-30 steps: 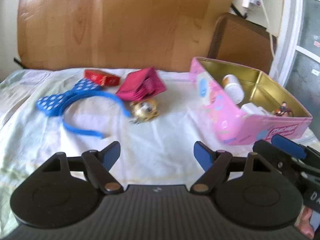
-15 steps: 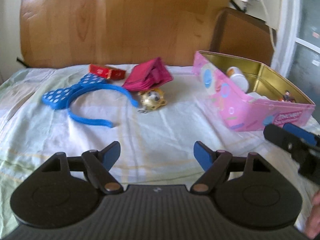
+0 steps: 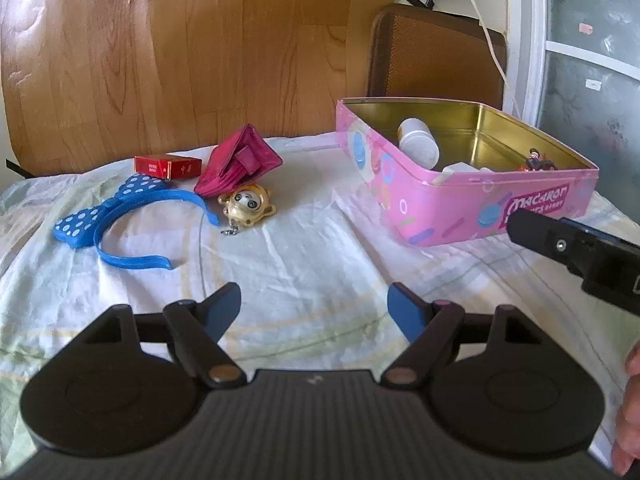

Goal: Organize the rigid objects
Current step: 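Withdraw the right tool from the tin toward the pink wallet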

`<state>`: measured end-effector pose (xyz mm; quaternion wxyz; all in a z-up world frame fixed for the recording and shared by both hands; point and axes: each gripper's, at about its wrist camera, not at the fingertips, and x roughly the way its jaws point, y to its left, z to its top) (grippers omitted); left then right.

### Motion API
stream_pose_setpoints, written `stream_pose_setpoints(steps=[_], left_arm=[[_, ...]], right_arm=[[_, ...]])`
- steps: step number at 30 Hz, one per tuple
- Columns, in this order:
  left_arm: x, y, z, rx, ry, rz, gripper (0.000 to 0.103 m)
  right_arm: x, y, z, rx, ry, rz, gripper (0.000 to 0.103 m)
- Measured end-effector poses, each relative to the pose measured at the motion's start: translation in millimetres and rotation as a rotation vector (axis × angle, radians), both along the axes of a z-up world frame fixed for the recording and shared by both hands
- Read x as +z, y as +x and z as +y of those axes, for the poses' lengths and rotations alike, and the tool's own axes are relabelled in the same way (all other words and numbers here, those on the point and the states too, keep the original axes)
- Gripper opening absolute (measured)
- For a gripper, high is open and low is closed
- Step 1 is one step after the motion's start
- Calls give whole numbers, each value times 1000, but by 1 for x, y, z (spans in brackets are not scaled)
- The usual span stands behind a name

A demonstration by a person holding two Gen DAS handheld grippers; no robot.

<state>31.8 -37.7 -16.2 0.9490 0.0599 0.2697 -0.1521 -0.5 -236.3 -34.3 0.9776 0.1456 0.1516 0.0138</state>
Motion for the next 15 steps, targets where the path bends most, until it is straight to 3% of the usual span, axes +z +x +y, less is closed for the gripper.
stream_pose_setpoints(steps=[15], left_arm=[[-11,5,11,31,9,27,82]], right_arm=[[-4,3,13,14,-16,2,75]])
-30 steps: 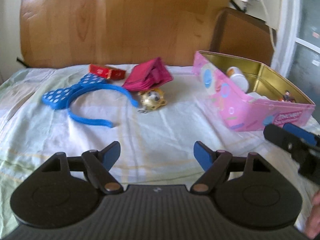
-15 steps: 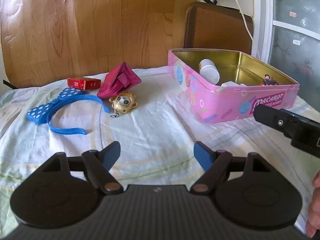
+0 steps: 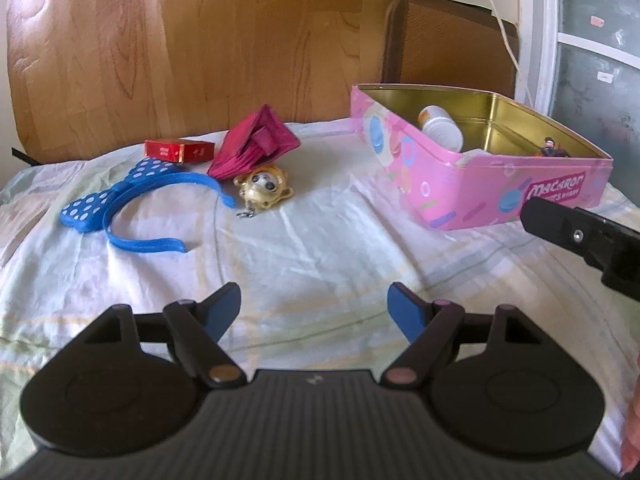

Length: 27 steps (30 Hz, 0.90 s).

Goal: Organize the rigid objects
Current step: 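Withdraw the right tool from the tin toward the pink wallet, then close the right tool on the pink wallet and lift it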

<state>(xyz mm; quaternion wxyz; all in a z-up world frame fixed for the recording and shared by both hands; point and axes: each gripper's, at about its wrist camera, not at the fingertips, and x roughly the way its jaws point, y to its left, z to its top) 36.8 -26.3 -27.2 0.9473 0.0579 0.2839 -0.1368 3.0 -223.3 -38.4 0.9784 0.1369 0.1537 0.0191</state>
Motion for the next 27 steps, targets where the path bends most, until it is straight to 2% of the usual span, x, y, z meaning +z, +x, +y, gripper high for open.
stream_pose_setpoints(steps=[9,15,17,18,19,21,23,27], left_arm=[[-7,18,53,131,-48,27,82],[-4,35,104,311,-53,-21,82],[-8,41,123,374,-89,-10,82],[-10,44,133,395,-132,17,81],[-10,44,141,399,-185,21,82],[-8,40,143,399,-210,-6,82],[-7,38,137,384,-194,-19,82],[-3,25,119,351,-111,-109,82]], right_arm=[[-1,17,28,107,-65,32,70],[10,46,65,264,-147,51,54],[12,58,80,318,-182,55,48],[13,68,89,340,-204,57,47],[13,77,95,347,-224,54,44],[16,98,104,330,-255,50,44],[20,121,108,310,-254,60,44],[24,150,113,310,-215,85,45]])
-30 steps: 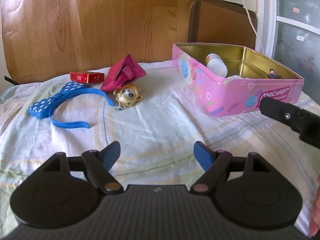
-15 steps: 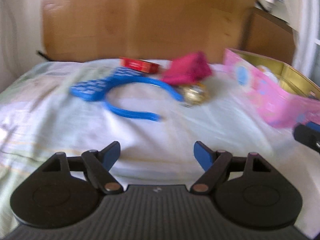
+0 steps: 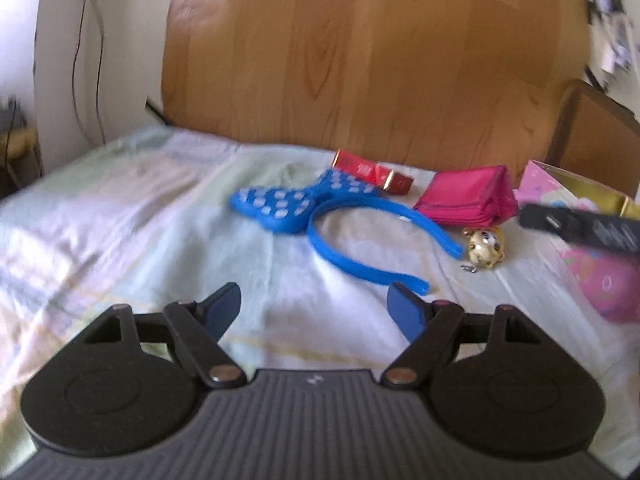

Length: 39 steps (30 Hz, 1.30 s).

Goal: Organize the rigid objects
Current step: 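Close the right tool on the pink wallet and lift it, then carry the pink wallet into the pink tin and open the right tool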

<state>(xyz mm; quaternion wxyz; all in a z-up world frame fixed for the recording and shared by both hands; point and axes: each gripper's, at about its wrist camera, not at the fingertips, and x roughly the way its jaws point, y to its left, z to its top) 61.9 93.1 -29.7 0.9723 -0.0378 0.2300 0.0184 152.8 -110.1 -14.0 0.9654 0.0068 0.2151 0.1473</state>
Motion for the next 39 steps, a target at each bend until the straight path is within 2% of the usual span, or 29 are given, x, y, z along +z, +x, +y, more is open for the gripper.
stream_pose_setpoints(steps=[3,9,10,11,16,21,25,30,34,37,39], left_arm=[[0,2,-2,-11,19,-15,82],[1,4,4,-11,-17,-21,82],[2,3,3,-13,-14,-23,82],[2,2,2,-15,-11,-25,82],[3,4,3,-20,-22,-27,82],[4,3,7,-33,-50,-35,82],[5,2,16,-99,-137,-42,82],[6,2,8,-261,-273,-11,82],[13,1,-28,-436,-348,23,81],[18,-1,-63,-534,-310,40,81],[19,2,-82,-575,-283,54,81]], right_arm=[[3,17,7,-1,19,12,45],[4,57,11,-64,67,61,45],[4,64,10,-73,76,74,32],[3,68,9,-84,80,84,12],[5,63,-9,-83,186,112,6],[12,3,-36,-2,262,111,6],[3,-57,-73,31,329,145,6],[-17,-116,-127,-89,356,187,9],[-26,-134,-162,-189,405,190,18],[-26,-142,-172,-177,430,174,29],[-24,-146,-166,-131,387,146,39]])
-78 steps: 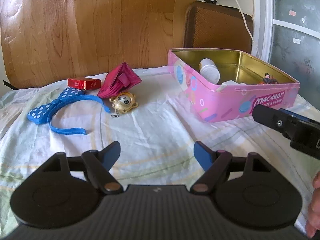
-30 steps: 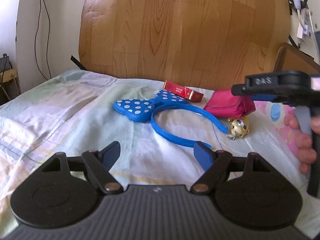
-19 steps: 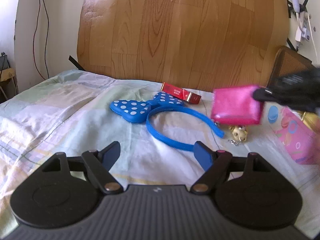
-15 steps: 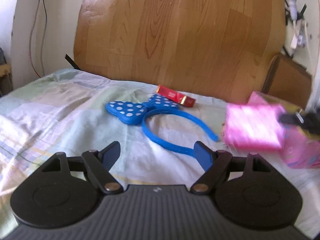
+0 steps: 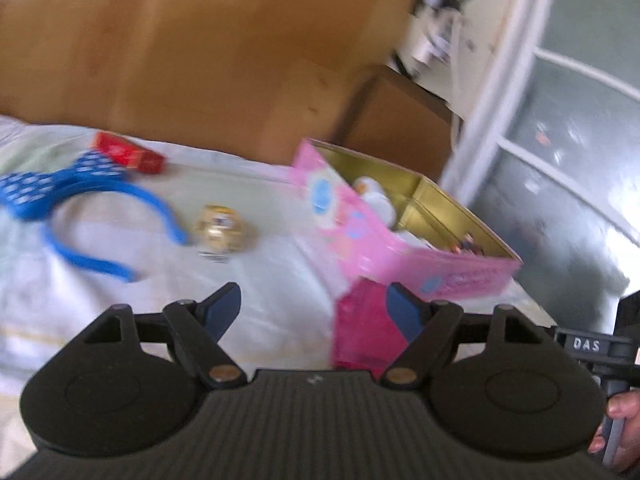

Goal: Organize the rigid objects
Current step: 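Carry the pink wallet into the pink tin and open the right tool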

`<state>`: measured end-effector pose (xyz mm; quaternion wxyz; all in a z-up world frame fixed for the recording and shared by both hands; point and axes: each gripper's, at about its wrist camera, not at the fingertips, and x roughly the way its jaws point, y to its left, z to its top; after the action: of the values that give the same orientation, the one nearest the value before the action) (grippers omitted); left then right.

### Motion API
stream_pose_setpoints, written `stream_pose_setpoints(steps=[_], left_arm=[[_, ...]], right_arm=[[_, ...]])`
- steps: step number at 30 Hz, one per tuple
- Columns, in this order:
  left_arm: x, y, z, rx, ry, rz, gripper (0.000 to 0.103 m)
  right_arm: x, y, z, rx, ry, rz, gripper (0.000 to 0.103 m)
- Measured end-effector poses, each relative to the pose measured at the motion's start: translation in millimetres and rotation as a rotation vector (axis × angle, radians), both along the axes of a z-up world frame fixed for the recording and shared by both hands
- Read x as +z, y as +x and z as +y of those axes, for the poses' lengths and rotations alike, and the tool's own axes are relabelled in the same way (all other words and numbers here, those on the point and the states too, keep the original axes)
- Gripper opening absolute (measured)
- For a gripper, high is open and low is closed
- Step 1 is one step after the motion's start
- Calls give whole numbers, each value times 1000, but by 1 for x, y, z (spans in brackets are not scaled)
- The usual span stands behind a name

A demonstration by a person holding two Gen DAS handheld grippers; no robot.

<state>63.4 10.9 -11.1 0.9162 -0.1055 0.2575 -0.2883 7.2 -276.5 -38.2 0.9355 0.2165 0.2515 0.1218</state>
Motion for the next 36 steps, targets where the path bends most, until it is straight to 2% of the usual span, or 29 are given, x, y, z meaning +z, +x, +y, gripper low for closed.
stream_pose_setpoints(steps=[2,5,8,9,10,11,15,17,19,22,26,29,33,36], left_arm=[[-1,4,-14,-37,16,15,81],[-12,11,-34,-87,69,67,81],[-26,20,-49,-142,93,156,76],[-26,19,-53,-151,89,146,70],[-23,16,-58,-138,115,128,66],[-17,12,-61,-124,138,102,64],[19,0,-63,-121,114,-18,62],[34,4,-72,-127,102,-59,62],[46,13,-87,-138,106,-84,63],[53,36,-118,-158,122,-77,63],[49,65,-163,-196,126,-23,62],[46,81,-194,-215,156,-2,61],[31,103,-226,-169,229,26,63],[28,115,-232,-79,266,83,70]], right_arm=[[2,-2,14,52,-86,-31,47],[-4,1,41,123,-249,-40,54],[-16,12,62,161,-382,-37,53],[-19,16,66,162,-418,-43,50],[-19,17,69,146,-449,-55,43],[-17,17,70,134,-470,-72,42],[8,4,54,103,-442,-225,41],[21,2,49,72,-472,-301,42],[29,7,41,37,-504,-334,42],[36,27,15,-11,-473,-311,41],[43,51,-24,-75,-418,-251,41],[35,76,-48,-110,-423,-198,40],[18,107,-66,-164,-460,-116,42],[10,123,-74,-288,-517,-117,47]])
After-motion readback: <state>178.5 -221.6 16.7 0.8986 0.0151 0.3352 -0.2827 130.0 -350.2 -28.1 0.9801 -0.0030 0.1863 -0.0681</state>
